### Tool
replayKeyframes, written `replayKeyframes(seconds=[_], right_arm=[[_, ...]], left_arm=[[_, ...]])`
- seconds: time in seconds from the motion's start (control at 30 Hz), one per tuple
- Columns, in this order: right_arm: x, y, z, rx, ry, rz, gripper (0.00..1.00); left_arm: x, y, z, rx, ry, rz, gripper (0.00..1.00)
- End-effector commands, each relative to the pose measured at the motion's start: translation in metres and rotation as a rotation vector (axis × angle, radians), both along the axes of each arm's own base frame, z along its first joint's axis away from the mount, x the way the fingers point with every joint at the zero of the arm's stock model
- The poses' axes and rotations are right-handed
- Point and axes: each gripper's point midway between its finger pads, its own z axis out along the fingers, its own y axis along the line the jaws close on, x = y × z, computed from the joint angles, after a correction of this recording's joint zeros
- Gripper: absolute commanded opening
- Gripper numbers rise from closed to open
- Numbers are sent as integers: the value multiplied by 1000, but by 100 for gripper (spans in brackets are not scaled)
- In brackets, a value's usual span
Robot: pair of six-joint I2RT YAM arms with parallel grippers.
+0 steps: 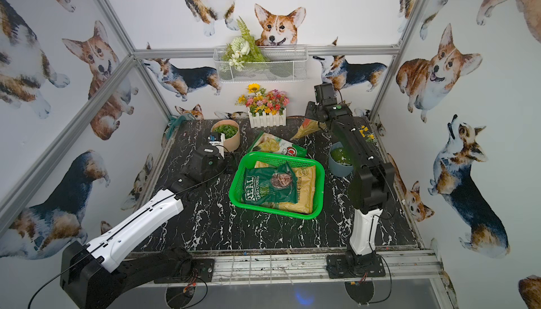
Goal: Put the potato chips into the basket
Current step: Pick up the potato chip from the center of the board, then place the potato chip in the basket.
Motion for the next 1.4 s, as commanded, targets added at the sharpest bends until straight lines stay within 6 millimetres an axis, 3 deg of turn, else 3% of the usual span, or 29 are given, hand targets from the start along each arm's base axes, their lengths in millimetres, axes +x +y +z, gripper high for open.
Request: replayKeyframes(seconds=[0.0,0.2,0.3,0.43,0.57,0.73,0.77,0.83,0.93,1.07,1.13,1.27,1.37], right_arm=[[-21,27,44,17,-103,102,0],[-75,80,70,197,-145,299,0],[-106,109,75,294,-154,460,0],[-165,142,71,426,-177,763,0],[-218,144,13,479,-50,860,0],[-279,137,-84,471,177,875,0],[-289,130,-93,457,182,867,0],[-299,116,-126,397,237,816,0],[-309,102,-147,329,266,783,0],[-309,91,-162,275,274,733,0],[-299,85,-165,238,278,675,0],[-266,54,-186,87,348,437,0],[-272,47,-217,4,532,422,2]], left_arm=[[2,0,2,9,-11,1,57],[6,9,14,20,-43,52,57],[5,27,33,32,-95,134,57],[-2,60,61,33,-181,260,57],[-14,87,71,-10,-234,336,56],[-21,106,59,-33,-226,388,56],[-21,107,55,-33,-217,389,56],[-19,106,52,-40,-204,383,56],[-14,99,55,-49,-201,355,56],[-6,89,56,-63,-194,317,56],[1,74,50,-89,-161,260,56],[18,30,21,-159,-7,102,56],[22,0,-4,-196,136,20,54]])
